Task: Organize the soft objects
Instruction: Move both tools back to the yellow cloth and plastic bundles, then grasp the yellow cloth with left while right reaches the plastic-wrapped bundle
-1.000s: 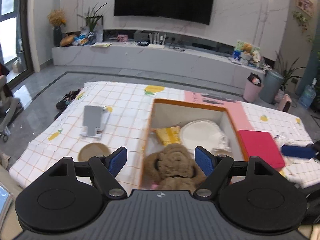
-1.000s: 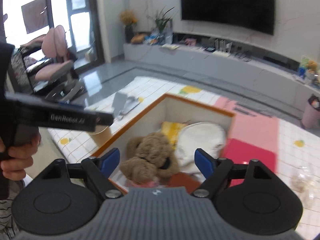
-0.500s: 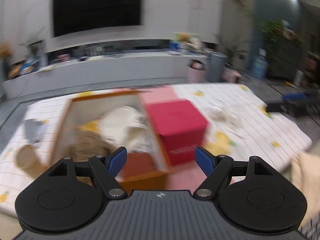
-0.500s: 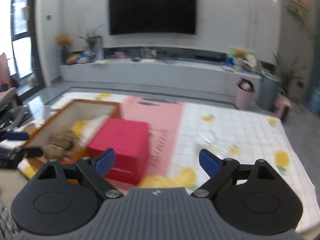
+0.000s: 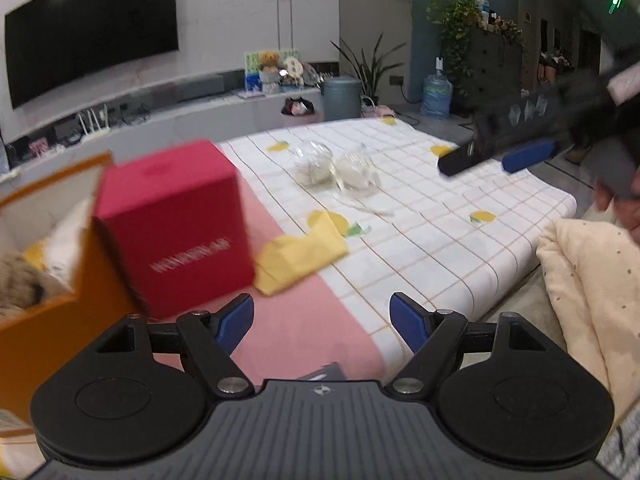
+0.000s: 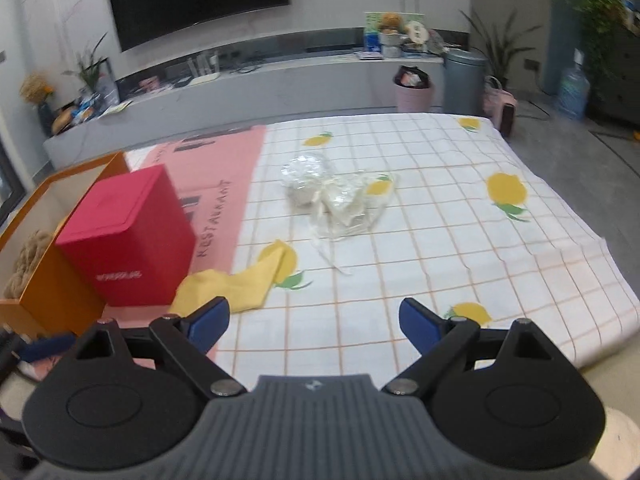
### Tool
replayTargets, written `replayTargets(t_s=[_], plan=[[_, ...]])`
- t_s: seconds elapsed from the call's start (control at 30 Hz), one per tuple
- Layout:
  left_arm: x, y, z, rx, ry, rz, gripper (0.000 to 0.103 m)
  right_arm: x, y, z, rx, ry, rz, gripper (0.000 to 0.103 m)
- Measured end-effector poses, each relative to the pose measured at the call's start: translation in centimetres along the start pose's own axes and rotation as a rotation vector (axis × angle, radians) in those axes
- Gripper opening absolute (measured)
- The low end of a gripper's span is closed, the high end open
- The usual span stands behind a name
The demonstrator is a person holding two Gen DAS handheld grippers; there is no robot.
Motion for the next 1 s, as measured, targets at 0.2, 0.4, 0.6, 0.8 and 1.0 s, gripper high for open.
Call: replayTargets(t_s=[0.2,0.4,0.6,0.8,1.0], plan=[[-3.5,-2.3,1.0,-0.057,-0.022,-0.023,0.091,-0.5,-2.6,0.2,-0.121,0.006,0.007,0.091],[-7.1,-3.5,0.1,-0.071,-0.015,-0.072,0.091,-2.6,-4.1,0.7,-0.190,0.073,-0.050,0.091],[-10.2,-4.1,-1.8,-0.066,-0.032,-0.134,0.091,-4.2,-5.6,0.6,-0.173,0.101,0.009,0.091],[-13.2,-3.1,-3.3,0.044,0.016,-0.202,0.091,-4.0,-6.4,0.6,-0.188,0.095,0.003,0.091],[-14.2,-1.6,-3.0,0.159,0.043,-0.228,0.099,-3.8,-6.2,0.7,-0.192,0.105,-0.014,0.091]])
Point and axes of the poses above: each gripper's, at about its wrist camera, not at the fingertips, and x roughly against the way its jaws point, y to its left, z to its underside, the point moved 5 cm from there along -x, roughly the way its jaws point, and after that the axes turned 10 degrees about -z, right-handed, at the moved point
